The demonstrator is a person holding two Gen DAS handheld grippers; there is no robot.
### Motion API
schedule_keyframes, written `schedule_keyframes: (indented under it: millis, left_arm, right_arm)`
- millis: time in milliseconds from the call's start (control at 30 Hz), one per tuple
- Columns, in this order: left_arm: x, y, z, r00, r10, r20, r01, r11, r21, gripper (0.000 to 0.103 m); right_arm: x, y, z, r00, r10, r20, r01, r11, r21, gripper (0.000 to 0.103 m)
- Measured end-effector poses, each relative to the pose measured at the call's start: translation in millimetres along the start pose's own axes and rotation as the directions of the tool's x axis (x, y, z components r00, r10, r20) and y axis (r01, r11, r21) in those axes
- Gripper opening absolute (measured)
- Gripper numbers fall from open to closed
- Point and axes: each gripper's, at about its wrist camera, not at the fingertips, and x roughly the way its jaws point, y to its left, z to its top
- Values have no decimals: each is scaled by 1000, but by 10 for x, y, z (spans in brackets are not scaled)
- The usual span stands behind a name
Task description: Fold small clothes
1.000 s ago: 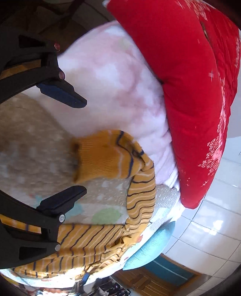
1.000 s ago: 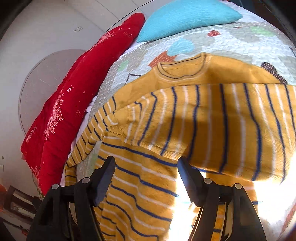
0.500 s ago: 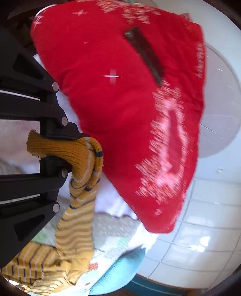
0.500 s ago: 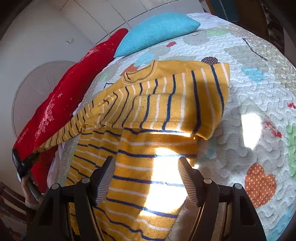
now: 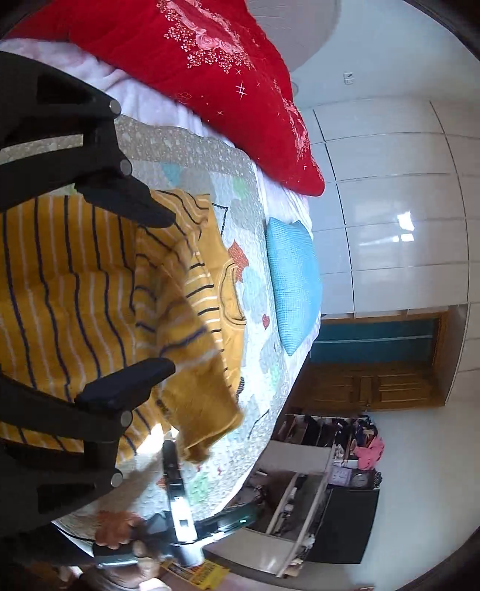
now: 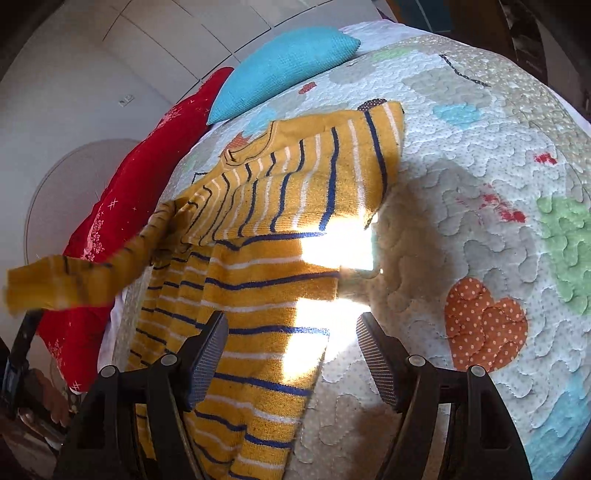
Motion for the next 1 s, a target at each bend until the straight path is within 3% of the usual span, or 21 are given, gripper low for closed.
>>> schedule_keyframes:
  millis: [67,133,200,300,400,500,567,600,700,833,1000]
  left_arm:
    - [13,32,-227,999,11,-47,-12,1000,-16,73]
    - [81,274,-467,993,1,-115,-15,992,-123,73]
    - [133,551,-707,985,-12,-171,-31,968,-248,73]
    - [141,788,-1018,973,28,-230,-109,932,-347,73]
    - [58,858,-1202,968,54,-244,-147,911,-384,73]
    - [72,894,-1303,967,28,-251,-140,887,-439,73]
    - [111,915,-1366,964,11,-265,-139,872,-470,73]
    - [132,929,-1391,962,9,-273,-144,865,-480,73]
    - [148,951,-1391,960,10,-279,-153,856,-494,73]
    - [121,936,-1321,966,17,-257,-146,859,-491,73]
    - [142,906,-1271,969,23,-247,-142,869,-474,74]
  right_arm:
    - [-11,53,9,1000,1,6,-1,1000,-21,79]
    - [21,125,24,1000,10,9,-9,999,-41,79]
    - [94,230,46,1000,24,6,-24,998,-60,79]
    - [217,443,59,999,30,10,-29,994,-105,79]
    - [355,702,45,999,-40,36,47,974,-221,81]
    - [525,848,-21,993,-112,37,118,939,-322,80]
    - [625,894,-70,991,-133,21,131,919,-371,42]
    - [674,927,-71,989,-146,-1,134,909,-395,13]
    - [651,1074,67,985,-169,17,159,878,-451,11]
    - [363,1352,530,984,-145,104,177,856,-485,11]
    - [154,1082,1121,969,-195,151,239,893,-382,11]
